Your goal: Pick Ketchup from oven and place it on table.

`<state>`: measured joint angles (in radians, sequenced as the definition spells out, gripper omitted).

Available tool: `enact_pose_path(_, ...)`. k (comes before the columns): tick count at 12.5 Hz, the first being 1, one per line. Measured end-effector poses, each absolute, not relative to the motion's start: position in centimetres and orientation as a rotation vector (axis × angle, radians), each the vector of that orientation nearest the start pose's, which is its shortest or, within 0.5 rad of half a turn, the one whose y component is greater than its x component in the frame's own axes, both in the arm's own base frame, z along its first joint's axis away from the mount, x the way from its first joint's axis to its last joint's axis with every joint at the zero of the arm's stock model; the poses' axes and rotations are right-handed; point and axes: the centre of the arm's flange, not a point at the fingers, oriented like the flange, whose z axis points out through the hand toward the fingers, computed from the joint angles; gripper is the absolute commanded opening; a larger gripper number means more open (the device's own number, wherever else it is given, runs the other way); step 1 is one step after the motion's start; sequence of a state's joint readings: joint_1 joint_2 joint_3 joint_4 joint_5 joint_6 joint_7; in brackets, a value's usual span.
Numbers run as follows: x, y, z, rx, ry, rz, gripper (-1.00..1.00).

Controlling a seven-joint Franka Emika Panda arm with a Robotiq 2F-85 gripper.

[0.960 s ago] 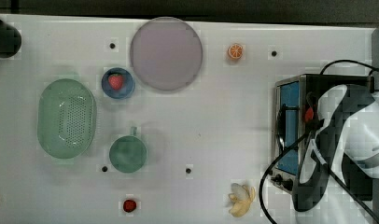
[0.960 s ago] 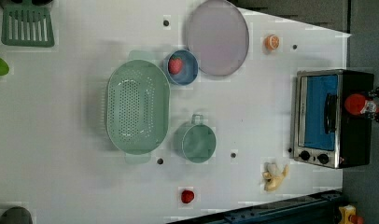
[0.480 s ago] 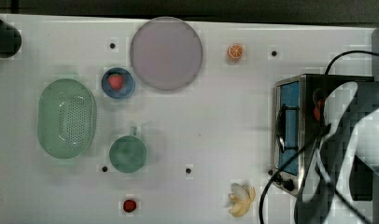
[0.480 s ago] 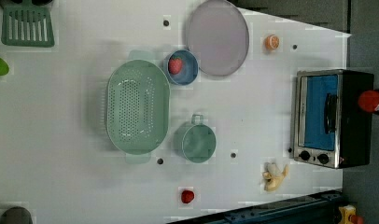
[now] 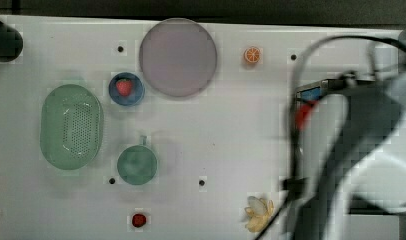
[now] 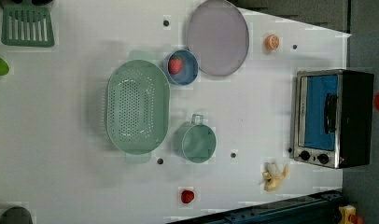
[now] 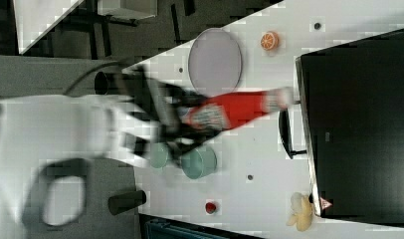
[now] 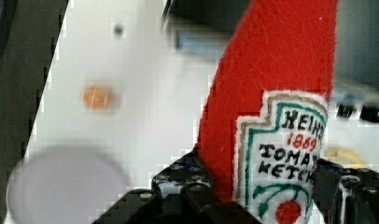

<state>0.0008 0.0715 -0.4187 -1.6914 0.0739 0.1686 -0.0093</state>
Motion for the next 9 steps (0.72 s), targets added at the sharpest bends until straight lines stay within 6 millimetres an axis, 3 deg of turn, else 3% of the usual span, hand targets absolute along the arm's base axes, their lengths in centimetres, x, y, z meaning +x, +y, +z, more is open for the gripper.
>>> enact_pose_path(2,55.3,-15.2,56.2,-2.65,1.575,0.048,0.26)
enact_pose_path(4,56.4,-8.3,56.0,-2.773,1.407,0.048,0.26)
enact_pose_path(7,55.4,-0.2,50.8,-2.894,1.215,0.176,0.26)
enact_pose_path(9,55.5,2.0,46.1,-2.905,1.172,0.182,0.26)
